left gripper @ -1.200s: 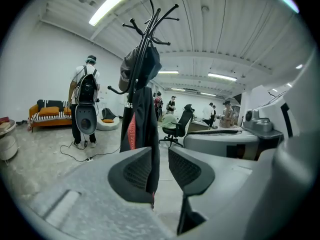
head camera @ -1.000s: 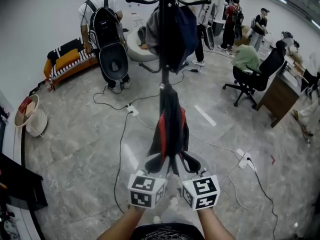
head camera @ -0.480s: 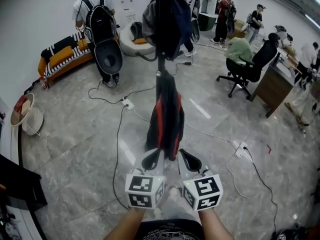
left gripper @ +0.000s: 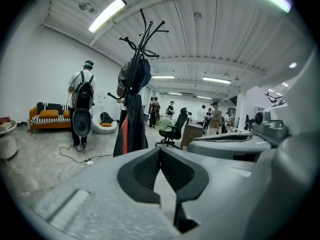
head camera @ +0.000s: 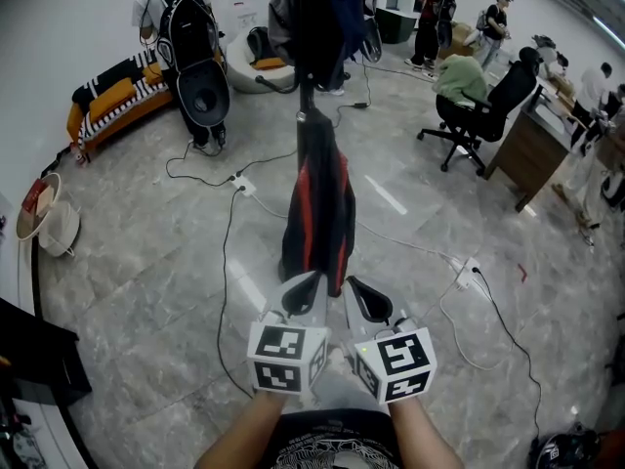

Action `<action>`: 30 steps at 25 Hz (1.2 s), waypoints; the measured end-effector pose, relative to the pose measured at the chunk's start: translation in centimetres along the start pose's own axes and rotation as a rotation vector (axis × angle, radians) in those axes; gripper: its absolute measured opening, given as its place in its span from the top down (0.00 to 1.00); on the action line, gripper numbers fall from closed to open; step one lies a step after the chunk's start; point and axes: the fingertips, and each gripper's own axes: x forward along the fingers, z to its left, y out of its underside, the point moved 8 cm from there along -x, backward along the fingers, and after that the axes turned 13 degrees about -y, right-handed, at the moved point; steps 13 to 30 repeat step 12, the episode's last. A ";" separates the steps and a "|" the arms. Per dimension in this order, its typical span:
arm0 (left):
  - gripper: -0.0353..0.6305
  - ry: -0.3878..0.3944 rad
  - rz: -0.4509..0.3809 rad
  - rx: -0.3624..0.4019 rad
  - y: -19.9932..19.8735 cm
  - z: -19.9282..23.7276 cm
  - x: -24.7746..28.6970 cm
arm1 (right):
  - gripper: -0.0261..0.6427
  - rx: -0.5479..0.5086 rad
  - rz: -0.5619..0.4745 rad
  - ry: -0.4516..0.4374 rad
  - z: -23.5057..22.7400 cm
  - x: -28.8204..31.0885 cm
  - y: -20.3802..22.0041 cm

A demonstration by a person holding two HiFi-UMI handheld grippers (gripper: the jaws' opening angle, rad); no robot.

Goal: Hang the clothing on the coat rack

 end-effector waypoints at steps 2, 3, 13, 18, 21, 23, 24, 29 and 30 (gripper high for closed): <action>0.94 0.011 0.001 0.009 0.1 -0.5 0.1 | 0.96 -0.003 -0.003 0.001 -0.1 0.0 0.1; 0.94 0.012 0.000 0.013 0.2 -0.5 0.1 | 0.96 -0.005 -0.005 0.002 -0.1 0.0 0.1; 0.94 0.008 -0.002 0.006 0.3 -0.3 -0.3 | 0.96 0.006 -0.014 0.013 -0.3 -0.3 0.1; 0.94 0.008 -0.002 0.006 0.3 -0.3 -0.3 | 0.96 0.006 -0.014 0.013 -0.3 -0.3 0.1; 0.94 0.008 -0.002 0.006 0.3 -0.3 -0.3 | 0.96 0.006 -0.014 0.013 -0.3 -0.3 0.1; 0.94 0.008 -0.002 0.006 0.3 -0.3 -0.3 | 0.96 0.006 -0.014 0.013 -0.3 -0.3 0.1; 0.94 0.008 -0.002 0.006 0.3 -0.3 -0.3 | 0.96 0.006 -0.014 0.013 -0.3 -0.3 0.1; 0.94 0.008 -0.002 0.006 0.3 -0.3 -0.3 | 0.96 0.006 -0.014 0.013 -0.3 -0.3 0.1; 0.94 0.008 -0.002 0.006 0.3 -0.3 -0.3 | 0.96 0.006 -0.014 0.013 -0.3 -0.3 0.1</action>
